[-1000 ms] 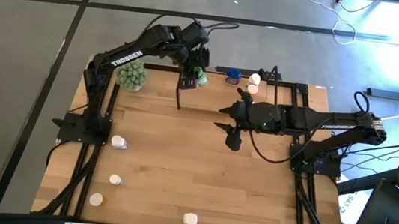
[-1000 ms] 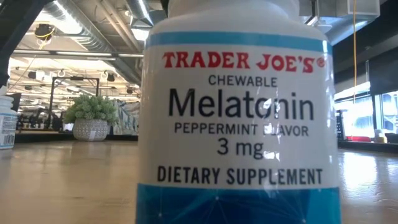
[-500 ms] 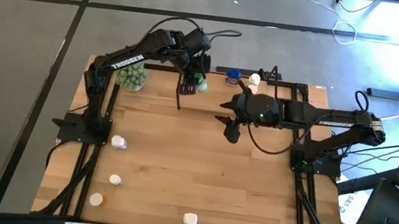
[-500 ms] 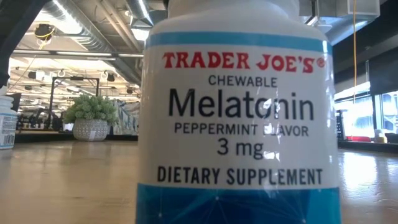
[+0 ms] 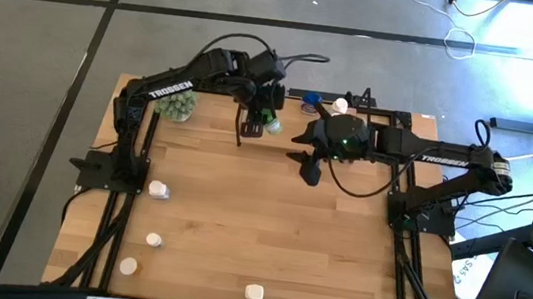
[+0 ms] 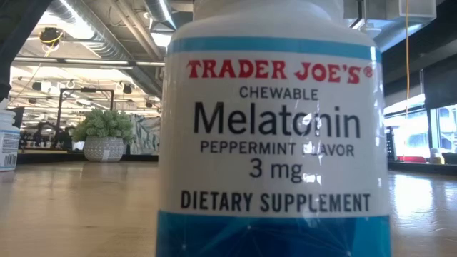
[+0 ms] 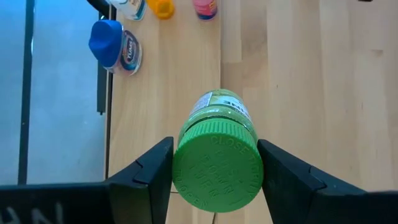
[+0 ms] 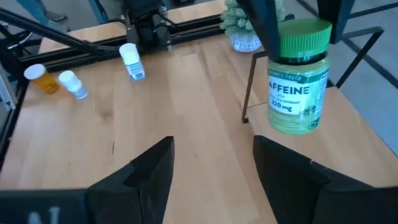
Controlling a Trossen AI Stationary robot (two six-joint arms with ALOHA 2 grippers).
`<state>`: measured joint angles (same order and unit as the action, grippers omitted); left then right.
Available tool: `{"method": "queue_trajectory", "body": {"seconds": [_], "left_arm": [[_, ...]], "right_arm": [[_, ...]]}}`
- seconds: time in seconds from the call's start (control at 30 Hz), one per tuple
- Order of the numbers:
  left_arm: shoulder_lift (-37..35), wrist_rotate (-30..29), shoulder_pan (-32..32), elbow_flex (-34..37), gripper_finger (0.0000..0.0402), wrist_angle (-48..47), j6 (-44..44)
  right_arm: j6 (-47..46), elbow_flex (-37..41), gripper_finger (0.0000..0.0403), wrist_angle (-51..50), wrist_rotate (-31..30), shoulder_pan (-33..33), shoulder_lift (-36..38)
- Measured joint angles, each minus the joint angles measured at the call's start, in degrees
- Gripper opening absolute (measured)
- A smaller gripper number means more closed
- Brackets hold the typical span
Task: Pick and place medicine bottles onto shelf by color
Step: Put the green medicine on the shelf
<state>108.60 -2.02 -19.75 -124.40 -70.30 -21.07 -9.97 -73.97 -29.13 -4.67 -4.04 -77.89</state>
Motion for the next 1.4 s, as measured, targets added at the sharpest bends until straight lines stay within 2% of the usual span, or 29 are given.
{"method": "queue_trajectory", "body": {"seconds": [0.23, 0.37, 0.6, 0.9, 1.17, 1.3, 1.4], "left_arm": [[0.0, 0.0, 0.2, 0.0, 0.0183, 0.0, 1.1], [0.0, 0.0, 0.9, 0.0, 0.0183, 0.0, 1.1], [0.0, 0.0, 3.0, 0.0, 0.0183, -0.1, 1.2], [-0.1, 0.0, 5.1, 0.0, 0.0183, 0.0, 1.5], [-0.1, 0.2, 6.2, 0.0, 0.0183, 0.3, 2.5], [-0.1, 0.4, 6.5, 0.0, 0.0183, 0.4, 2.5], [-0.1, 0.5, 6.5, 0.0, 0.0183, 0.5, 2.7]], "right_arm": [[2.8, 0.0, 0.0256, 0.1, -0.3, -0.3, -1.0], [4.4, 0.0, 0.0275, -0.1, -4.6, -0.8, -2.9], [1.7, 0.0, 0.0281, 0.6, -4.4, -4.0, -4.8], [7.0, 0.0, 0.0281, 2.2, 4.8, -8.0, -7.1], [10.4, 0.0, 0.0281, 5.6, 6.9, -8.9, -8.2], [10.4, 0.0, 0.0281, 7.3, 12.2, -9.4, -8.7], [10.4, 0.0, 0.0281, 7.3, 12.7, -9.6, -9.7]]}}
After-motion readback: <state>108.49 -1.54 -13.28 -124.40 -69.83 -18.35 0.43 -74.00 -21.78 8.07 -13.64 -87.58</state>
